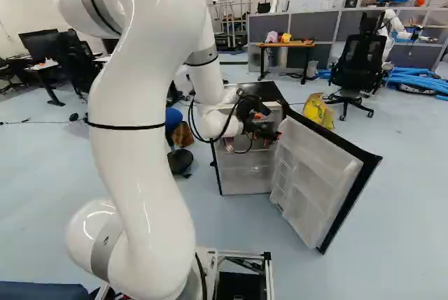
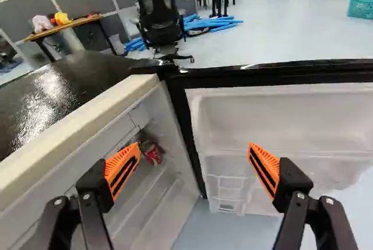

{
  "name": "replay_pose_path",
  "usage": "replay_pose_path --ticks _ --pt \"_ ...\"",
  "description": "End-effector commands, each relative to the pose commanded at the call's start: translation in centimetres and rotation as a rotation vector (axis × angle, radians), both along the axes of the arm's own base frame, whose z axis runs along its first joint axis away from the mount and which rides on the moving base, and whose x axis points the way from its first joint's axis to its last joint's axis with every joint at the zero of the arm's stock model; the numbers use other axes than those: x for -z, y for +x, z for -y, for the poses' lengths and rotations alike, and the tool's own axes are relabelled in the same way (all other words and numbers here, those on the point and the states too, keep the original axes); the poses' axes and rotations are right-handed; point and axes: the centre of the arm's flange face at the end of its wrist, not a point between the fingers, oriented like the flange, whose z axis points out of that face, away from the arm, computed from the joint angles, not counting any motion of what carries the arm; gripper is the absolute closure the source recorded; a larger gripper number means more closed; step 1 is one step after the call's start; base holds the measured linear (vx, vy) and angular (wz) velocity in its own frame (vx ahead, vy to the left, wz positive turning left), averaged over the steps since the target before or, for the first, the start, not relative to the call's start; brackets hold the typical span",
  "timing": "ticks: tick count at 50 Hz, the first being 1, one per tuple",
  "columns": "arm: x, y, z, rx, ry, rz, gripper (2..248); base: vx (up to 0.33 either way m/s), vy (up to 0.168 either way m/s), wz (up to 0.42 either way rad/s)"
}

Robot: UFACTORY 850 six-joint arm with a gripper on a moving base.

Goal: Grab a drink from the fridge

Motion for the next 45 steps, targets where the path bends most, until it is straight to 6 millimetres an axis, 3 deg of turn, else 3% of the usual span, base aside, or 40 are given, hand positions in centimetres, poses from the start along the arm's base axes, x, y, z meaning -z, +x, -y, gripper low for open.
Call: replay_pose_path --ticks 45 --pt "5.8 2.5 -2.8 -0.472 -0.010 -0.177 3 0.000 0.000 0.000"
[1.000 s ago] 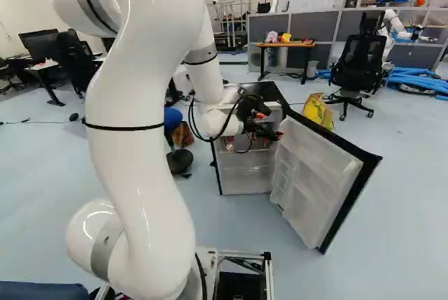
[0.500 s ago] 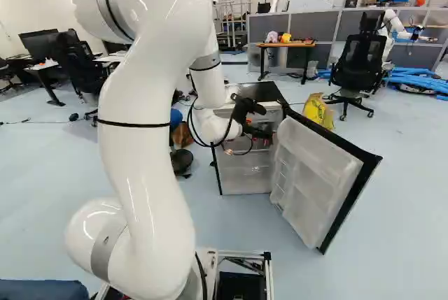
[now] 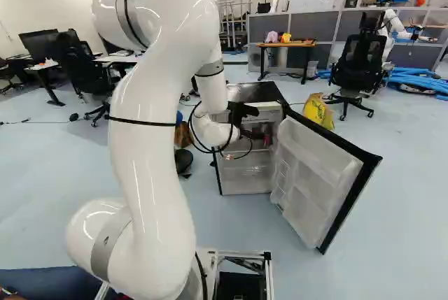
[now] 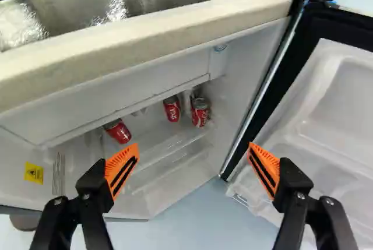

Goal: Grab a drink from the fridge

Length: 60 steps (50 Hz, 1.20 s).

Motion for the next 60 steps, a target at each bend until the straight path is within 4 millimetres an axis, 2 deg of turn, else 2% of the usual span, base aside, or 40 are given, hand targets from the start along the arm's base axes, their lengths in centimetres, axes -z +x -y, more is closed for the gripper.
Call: replay_pose_path --ticks 23,60 --pt "3.2 0.6 -1.5 -0.225 -0.001 -0.099 3 0.000 0.000 0.000" --pt "7.7 1.5 -1.3 -0.227 0.012 -0.131 3 0.000 0.000 0.000"
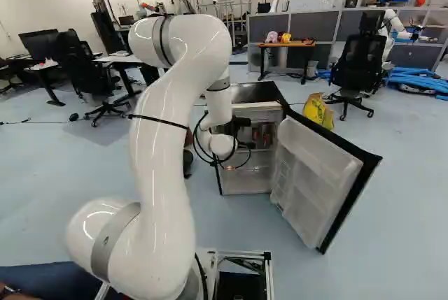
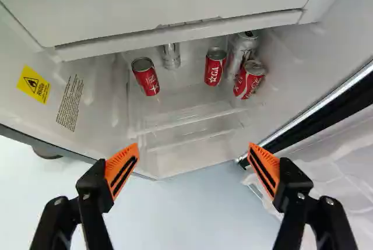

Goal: Grab a drink from the fridge

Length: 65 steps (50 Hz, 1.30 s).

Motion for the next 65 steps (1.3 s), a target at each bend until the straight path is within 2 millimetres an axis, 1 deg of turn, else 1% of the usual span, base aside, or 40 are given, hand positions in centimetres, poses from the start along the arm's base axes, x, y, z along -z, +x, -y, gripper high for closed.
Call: replay_pose_path --ticks 65 --pt "6.5 2.1 0.8 0.043 -0.028 0.161 3 0.000 0.000 0.000"
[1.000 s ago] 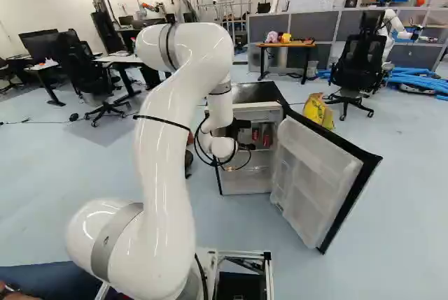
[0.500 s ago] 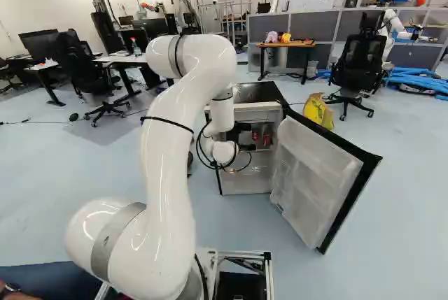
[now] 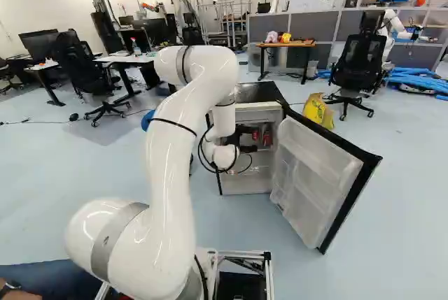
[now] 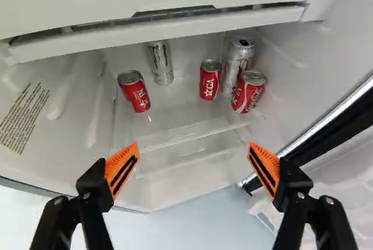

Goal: Grab a drink from the fridge

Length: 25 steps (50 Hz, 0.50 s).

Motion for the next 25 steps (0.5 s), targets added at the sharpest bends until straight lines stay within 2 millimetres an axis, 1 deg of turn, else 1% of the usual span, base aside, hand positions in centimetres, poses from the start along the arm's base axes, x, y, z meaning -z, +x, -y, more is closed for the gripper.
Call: replay_pose_path --ticks 25 --pt "2.5 0.7 1.0 0.057 -0.022 0.075 3 0.000 0.000 0.000"
